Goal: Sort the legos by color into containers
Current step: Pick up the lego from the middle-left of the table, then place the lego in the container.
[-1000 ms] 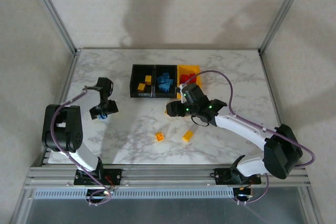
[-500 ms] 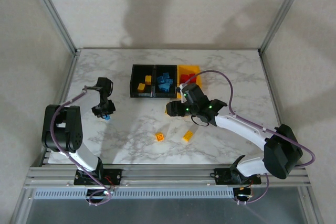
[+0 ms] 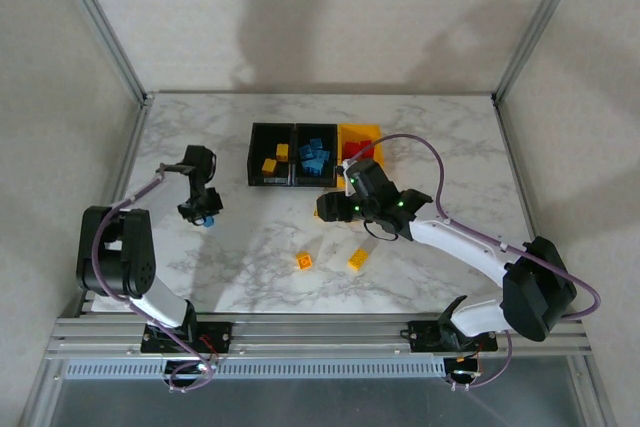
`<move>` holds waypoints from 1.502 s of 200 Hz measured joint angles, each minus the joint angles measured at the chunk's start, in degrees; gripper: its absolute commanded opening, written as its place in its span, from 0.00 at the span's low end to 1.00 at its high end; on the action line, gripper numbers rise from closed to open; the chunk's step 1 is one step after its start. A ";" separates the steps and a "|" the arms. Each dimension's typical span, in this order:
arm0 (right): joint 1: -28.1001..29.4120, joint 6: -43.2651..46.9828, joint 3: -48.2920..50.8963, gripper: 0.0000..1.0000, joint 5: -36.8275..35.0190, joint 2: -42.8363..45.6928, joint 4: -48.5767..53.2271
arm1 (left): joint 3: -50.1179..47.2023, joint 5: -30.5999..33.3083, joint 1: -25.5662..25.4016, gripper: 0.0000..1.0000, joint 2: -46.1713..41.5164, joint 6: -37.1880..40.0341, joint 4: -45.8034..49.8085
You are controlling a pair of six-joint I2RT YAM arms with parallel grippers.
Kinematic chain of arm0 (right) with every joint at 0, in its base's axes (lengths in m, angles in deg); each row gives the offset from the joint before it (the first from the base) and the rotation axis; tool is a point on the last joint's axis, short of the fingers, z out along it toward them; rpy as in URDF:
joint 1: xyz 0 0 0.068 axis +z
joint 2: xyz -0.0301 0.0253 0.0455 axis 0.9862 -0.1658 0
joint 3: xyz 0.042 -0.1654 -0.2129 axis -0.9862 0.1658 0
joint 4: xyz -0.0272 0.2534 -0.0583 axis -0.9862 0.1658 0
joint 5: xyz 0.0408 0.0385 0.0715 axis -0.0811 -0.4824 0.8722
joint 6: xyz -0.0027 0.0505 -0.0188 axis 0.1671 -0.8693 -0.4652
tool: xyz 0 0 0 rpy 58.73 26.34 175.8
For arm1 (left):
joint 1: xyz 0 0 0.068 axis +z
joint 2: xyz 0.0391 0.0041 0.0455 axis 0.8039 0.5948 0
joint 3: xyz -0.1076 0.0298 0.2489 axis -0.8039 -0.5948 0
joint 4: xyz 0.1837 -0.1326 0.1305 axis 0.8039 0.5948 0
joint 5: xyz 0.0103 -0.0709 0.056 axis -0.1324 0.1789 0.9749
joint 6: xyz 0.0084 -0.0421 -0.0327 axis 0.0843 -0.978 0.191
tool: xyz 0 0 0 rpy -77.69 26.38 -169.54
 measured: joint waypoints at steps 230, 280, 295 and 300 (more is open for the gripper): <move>-2.86 -3.63 6.71 0.64 -0.04 15.13 -0.50 | 60.94 -1.86 -26.56 0.08 36.41 -12.79 2.01; -3.65 -3.89 6.80 0.64 -0.46 16.37 1.40 | 72.46 0.52 -26.82 0.16 46.42 -12.76 4.37; -3.89 -3.89 6.80 0.65 -0.46 16.61 1.84 | 73.68 0.92 -26.82 0.22 47.71 -12.76 4.55; -3.96 -3.89 6.80 0.65 -0.48 16.65 1.99 | 73.79 0.92 -26.82 0.24 47.91 -12.76 4.57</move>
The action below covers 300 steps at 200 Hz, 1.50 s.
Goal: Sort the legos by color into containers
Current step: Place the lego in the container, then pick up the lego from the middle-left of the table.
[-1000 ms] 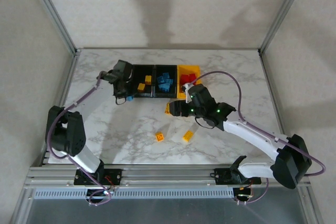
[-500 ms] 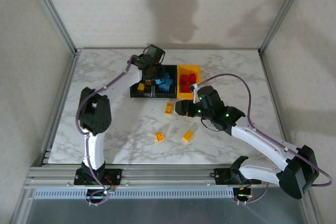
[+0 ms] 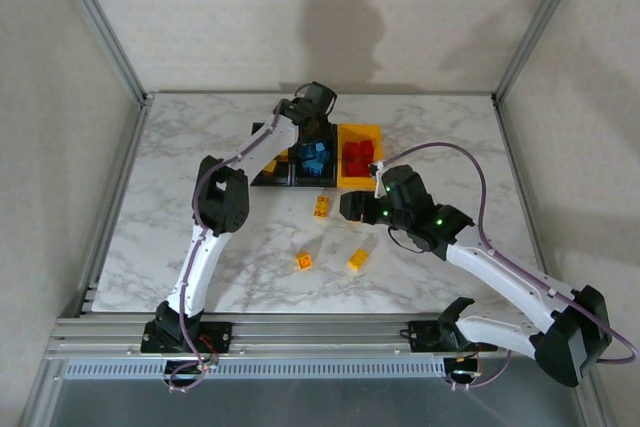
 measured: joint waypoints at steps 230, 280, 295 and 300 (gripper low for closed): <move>-0.55 -1.46 -0.04 0.67 -1.49 -0.07 4.13 | -41.22 -5.42 -3.41 0.54 -41.18 0.48 -9.68; 1.16 -0.83 4.70 0.67 -0.96 6.78 6.16 | -62.10 -8.09 -6.69 0.58 -53.09 -1.14 -10.01; 3.13 -0.83 6.34 0.66 -0.94 8.66 7.50 | -67.76 -8.44 -7.93 0.59 -57.27 -3.28 -10.19; 3.78 -0.85 6.67 0.66 -0.98 8.83 7.96 | -69.59 -8.52 -8.44 0.60 -58.60 -4.20 -10.32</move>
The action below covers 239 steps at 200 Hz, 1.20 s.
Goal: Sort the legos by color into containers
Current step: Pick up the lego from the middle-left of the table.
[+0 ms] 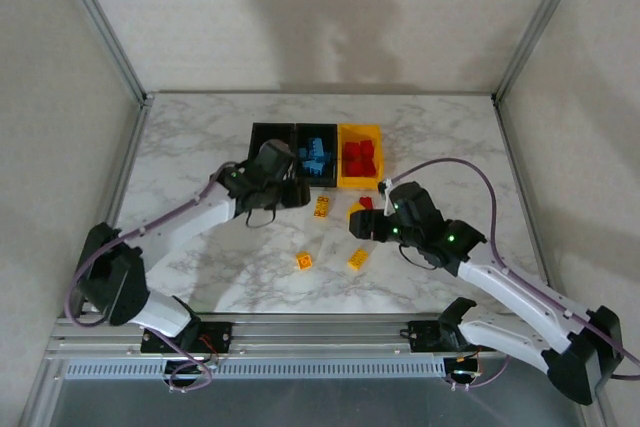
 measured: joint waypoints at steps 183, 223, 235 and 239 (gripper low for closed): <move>6.14 -6.45 8.37 0.66 -1.79 4.44 2.80 | -9.27 1.90 -15.23 0.41 12.09 -16.59 -5.77; 6.14 -6.58 8.41 0.66 -1.99 4.61 2.54 | -7.28 2.89 -15.23 0.23 12.70 -15.78 -5.60; 6.14 -6.58 8.41 0.66 -1.99 4.61 2.29 | -6.80 3.17 -15.23 0.23 12.79 -15.50 -5.38; 6.14 -6.58 8.41 0.66 -1.99 4.61 2.16 | -6.69 3.32 -15.21 0.23 12.79 -15.39 -5.38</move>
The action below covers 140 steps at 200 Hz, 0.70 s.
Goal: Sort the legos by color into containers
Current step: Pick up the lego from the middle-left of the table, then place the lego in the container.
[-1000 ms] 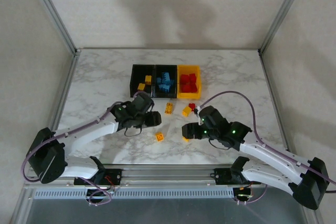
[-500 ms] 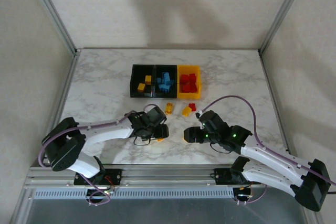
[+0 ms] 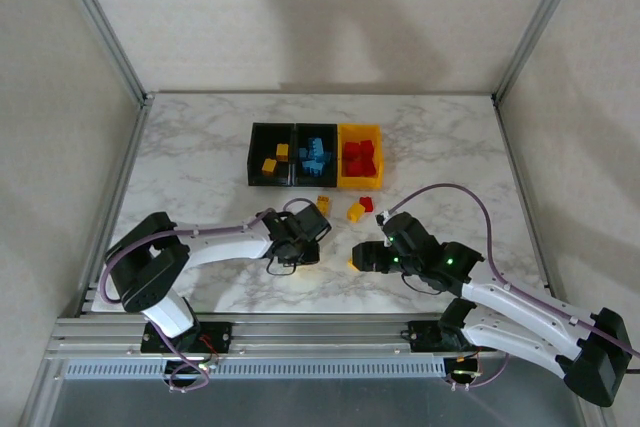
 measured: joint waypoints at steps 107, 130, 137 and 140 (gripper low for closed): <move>0.09 2.75 -7.15 0.66 0.63 -10.16 -9.44 | 12.81 3.54 18.16 0.25 -6.86 9.38 5.60; 0.09 3.52 -9.29 0.66 0.66 -13.57 -12.35 | 16.35 3.69 23.19 0.25 -6.32 11.69 5.81; 0.09 3.69 -9.70 0.66 0.66 -14.51 -13.00 | 17.66 3.67 24.74 0.25 -5.66 12.37 5.90; 0.09 3.72 -9.94 0.66 0.68 -14.97 -13.25 | 18.49 3.63 25.64 0.25 -5.18 12.70 6.03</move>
